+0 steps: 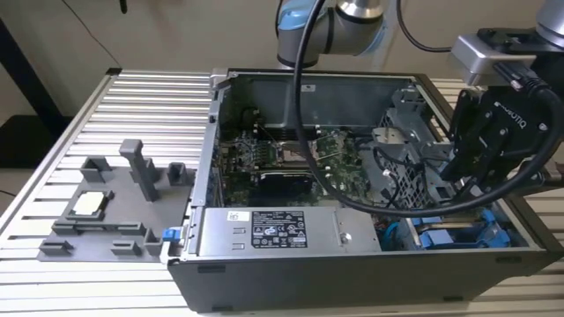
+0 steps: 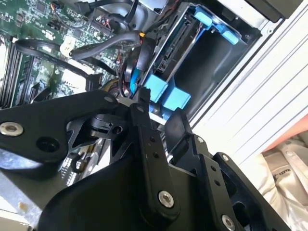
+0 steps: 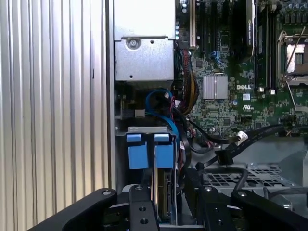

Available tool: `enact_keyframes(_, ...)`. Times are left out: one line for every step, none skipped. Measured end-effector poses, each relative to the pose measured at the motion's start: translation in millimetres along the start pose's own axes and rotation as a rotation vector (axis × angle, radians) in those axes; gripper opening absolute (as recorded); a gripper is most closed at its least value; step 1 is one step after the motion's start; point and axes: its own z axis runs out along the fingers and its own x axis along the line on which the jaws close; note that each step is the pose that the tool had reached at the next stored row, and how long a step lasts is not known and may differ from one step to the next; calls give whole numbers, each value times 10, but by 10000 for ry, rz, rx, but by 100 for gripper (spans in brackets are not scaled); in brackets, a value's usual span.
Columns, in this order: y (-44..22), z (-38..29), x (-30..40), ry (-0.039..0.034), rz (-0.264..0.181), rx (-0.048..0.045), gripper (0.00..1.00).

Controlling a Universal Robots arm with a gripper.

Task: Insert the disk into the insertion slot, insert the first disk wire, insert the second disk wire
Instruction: 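Insert the disk into the insertion slot, then insert the first disk wire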

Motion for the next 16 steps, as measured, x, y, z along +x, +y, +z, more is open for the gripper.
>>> enact_keyframes(1,-15,0,7,0,0,41)
enact_keyframes(1,-27,0,18,1,0,41)
enact_keyframes(1,-35,0,30,1,0,41)
enact_keyframes(2,-39,0,38,0,3,41)
enact_keyframes(4,-42,-2,48,0,14,41)
enact_keyframes(8,-44,-3,49,2,40,41)
enact_keyframes(14,-44,-5,50,2,83,41)
enact_keyframes(22,-44,-4,34,2,156,41)
enact_keyframes(31,-44,-3,-7,1,241,41)
enact_keyframes(40,-42,-4,-49,0,328,41)
enact_keyframes(50,-43,-6,-84,0,413,41)
enact_keyframes(60,-42,-8,-121,-1,507,41)
enact_keyframes(71,-42,-10,-162,-2,621,41)
enact_keyframes(79,-42,-11,-214,-3,732,41)
enact_keyframes(88,-41,-15,-259,-4,847,41)
enact_keyframes(95,-40,-18,-272,-6,954,41)
